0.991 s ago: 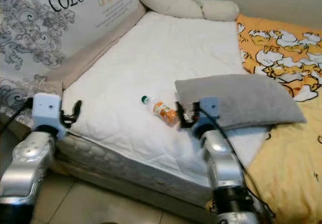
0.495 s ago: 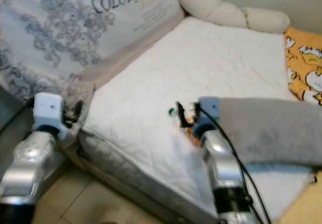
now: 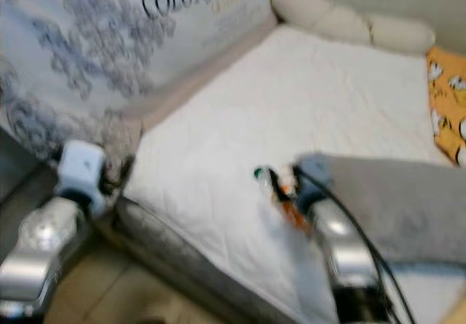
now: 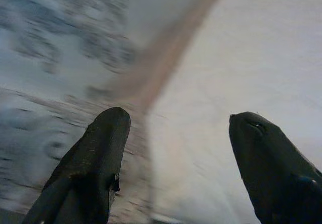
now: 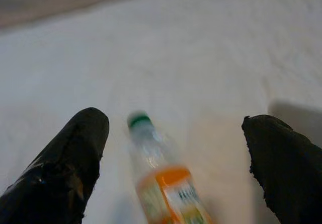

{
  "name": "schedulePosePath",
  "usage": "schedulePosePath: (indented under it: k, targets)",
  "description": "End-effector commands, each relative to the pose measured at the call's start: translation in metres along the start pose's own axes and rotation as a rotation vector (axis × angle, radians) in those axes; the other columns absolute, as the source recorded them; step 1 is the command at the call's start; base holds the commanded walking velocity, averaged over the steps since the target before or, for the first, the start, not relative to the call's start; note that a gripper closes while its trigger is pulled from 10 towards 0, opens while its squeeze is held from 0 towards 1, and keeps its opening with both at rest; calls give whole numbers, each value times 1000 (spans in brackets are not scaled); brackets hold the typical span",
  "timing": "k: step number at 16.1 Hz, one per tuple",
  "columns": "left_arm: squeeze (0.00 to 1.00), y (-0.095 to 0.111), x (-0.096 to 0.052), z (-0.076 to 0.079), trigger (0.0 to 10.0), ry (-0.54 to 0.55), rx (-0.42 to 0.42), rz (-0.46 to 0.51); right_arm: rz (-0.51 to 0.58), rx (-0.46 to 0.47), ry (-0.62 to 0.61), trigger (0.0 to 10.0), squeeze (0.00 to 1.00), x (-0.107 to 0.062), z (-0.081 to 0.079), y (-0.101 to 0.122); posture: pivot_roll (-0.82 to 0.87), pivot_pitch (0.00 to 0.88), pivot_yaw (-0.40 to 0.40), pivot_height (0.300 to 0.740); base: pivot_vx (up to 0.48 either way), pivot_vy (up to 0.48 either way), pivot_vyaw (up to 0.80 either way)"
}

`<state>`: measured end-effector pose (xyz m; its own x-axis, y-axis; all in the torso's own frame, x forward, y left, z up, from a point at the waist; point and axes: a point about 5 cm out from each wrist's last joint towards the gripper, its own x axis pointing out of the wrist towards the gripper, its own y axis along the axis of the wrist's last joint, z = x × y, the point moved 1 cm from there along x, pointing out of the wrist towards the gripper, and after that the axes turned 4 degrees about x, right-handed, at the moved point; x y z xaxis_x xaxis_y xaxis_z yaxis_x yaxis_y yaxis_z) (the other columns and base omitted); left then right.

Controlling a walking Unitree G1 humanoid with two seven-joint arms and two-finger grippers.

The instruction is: Clean up the room

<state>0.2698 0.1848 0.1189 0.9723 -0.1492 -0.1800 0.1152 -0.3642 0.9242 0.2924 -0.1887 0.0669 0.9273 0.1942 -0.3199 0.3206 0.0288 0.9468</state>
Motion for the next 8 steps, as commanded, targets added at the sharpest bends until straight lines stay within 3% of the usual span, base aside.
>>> schedulePosePath:
  k: [1, 3, 7, 8]
  targets:
    - [0, 1, -2, -1, 10000, -32, 12, -2, -24, -28, 29, 10000, 1000, 4, 0, 3, 130, 0, -11, 740, 0, 0, 0]
    - [0, 2, 4, 2, 10000, -124, 31, 1, -96, -94, 35, 10000, 1000, 18, 13, 8, 119, 0, 2, 740, 0, 0, 0]
    - [0, 3, 9, 14, 10000, -321, 110, -25, -299, -252, 135, 10000, 1000, 43, 15, 8, 121, 0, 3, 740, 0, 0, 0]
    - [0, 4, 8, 16, 10000, -361, 115, -30, -328, -249, 144, 10000, 1000, 49, 14, 9, 128, 0, 1, 740, 0, 0, 0]
